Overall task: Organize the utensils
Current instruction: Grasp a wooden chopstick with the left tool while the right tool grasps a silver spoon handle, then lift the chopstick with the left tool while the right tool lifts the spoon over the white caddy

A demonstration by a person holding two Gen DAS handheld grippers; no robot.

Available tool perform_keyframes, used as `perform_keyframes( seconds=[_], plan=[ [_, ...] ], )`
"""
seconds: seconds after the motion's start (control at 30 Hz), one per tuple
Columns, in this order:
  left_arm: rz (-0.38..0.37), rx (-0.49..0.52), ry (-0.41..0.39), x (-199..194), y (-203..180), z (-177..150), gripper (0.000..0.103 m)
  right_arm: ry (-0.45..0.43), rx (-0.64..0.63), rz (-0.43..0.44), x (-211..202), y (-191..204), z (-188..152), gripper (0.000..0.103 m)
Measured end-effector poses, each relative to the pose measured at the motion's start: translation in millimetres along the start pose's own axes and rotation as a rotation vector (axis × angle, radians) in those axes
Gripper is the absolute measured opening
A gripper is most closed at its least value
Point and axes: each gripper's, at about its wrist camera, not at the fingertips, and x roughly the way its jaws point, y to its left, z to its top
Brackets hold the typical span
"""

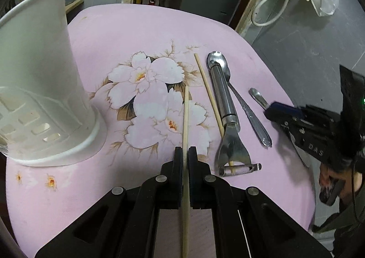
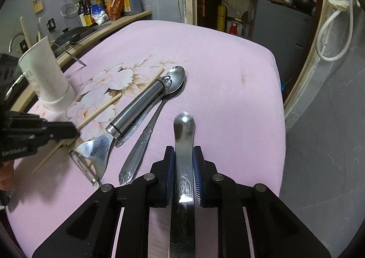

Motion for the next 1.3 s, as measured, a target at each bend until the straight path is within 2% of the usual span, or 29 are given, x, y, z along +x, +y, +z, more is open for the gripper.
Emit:
perform_keyframes(
  seconds=[0.13, 0.3, 0.47, 0.5, 0.53, 0.63, 0.73, 0.83, 0.9, 1.0, 1.1, 1.3],
  plan=[
    [0.034, 0.069, 0.037, 5.5, -7.5, 0.3, 0.004, 0.004, -0.025, -0.022, 8.8, 6.8, 7.5, 0.028],
    [0.092, 0.164, 0.092, 15.6, -19.5, 10.1, 0.005, 0.015, -0.015, -0.013, 19.7, 2.1, 16.7, 0.030],
    [0.090, 0.208, 0.119, 23.1, -22.4, 18.7, 0.005, 0.030, 0.007, 0.026, 22.4, -3.3, 18.2, 0.027],
    [0.090, 0.209, 0.116, 23.0, -22.2, 17.9, 0.004, 0.030, 0.000, 0.028, 22.2, -2.7, 17.6, 0.020],
    [0.088, 0.199, 0.107, 23.7, -21.6, 18.5, 0.003, 0.027, -0.002, 0.032, 21.6, -1.7, 16.8, 0.019],
    [0.068, 0.167, 0.055, 19.2, -16.9, 13.6, 0.003, 0.005, -0.016, 0.020, 18.4, 1.2, 14.0, 0.018],
    [0.016, 0.130, -0.015, 7.3, -12.6, 5.0, 0.002, -0.057, 0.001, 0.031, 6.7, 1.9, 7.3, 0.018],
    [-0.037, 0.099, -0.124, -16.2, -11.2, -7.1, 0.002, -0.166, 0.005, 0.028, -16.8, 7.1, 0.1, 0.018],
    [-0.065, 0.089, -0.236, -36.6, -12.4, -17.5, 0.002, -0.240, 0.016, 0.023, -32.9, 13.7, -4.2, 0.018],
    [-0.068, 0.086, -0.377, -61.3, -16.0, -30.9, 0.002, -0.359, 0.029, 0.015, -56.8, 24.2, -12.1, 0.018],
    [-0.056, 0.075, -0.475, -78.4, -18.9, -38.1, 0.003, -0.471, 0.017, -0.026, -74.5, 40.3, -19.6, 0.018],
    [-0.073, 0.044, -0.596, -107.3, -15.8, -44.1, 0.003, -0.606, 0.026, -0.029, -93.6, 61.7, -24.5, 0.018]
  ],
)
